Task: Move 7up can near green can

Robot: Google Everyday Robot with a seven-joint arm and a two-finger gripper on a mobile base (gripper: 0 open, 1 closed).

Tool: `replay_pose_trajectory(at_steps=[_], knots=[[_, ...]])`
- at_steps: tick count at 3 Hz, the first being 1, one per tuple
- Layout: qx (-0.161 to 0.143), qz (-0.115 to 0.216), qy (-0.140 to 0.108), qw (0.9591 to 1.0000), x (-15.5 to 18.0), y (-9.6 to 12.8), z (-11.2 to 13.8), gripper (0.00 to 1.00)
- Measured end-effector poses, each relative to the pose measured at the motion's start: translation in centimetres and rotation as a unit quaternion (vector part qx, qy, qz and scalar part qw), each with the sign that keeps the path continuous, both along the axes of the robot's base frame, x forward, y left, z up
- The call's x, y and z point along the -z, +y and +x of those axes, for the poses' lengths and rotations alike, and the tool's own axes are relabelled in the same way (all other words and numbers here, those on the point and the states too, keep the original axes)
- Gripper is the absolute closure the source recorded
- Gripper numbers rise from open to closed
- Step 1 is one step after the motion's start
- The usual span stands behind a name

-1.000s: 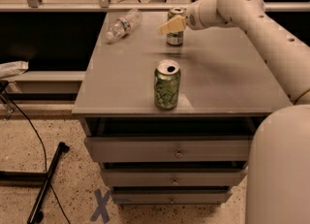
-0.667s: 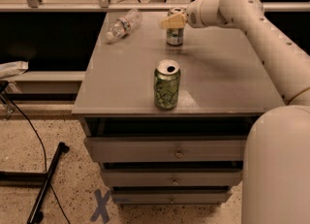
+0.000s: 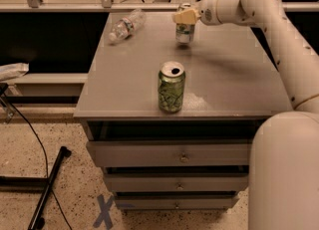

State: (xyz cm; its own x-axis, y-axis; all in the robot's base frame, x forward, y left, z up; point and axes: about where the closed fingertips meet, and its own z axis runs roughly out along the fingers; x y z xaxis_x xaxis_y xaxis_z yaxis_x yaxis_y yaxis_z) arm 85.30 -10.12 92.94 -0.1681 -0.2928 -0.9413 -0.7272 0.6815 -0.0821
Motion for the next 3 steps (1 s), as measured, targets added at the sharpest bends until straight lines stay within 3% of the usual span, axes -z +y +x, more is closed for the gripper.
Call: replay_pose_trajectory(at_steps=[1,2,3], knots=[[-0.051,-0.027,0.016,0.9982,-1.0,-1.4,-4.1,0.95],[-0.081,-0.082,-0.033,0.9927,-6.5,-5.7,-12.3,1.00],[-0.085,-0.087,-0.094,0.9881,-11.4,-6.0,-19.3,1.00]])
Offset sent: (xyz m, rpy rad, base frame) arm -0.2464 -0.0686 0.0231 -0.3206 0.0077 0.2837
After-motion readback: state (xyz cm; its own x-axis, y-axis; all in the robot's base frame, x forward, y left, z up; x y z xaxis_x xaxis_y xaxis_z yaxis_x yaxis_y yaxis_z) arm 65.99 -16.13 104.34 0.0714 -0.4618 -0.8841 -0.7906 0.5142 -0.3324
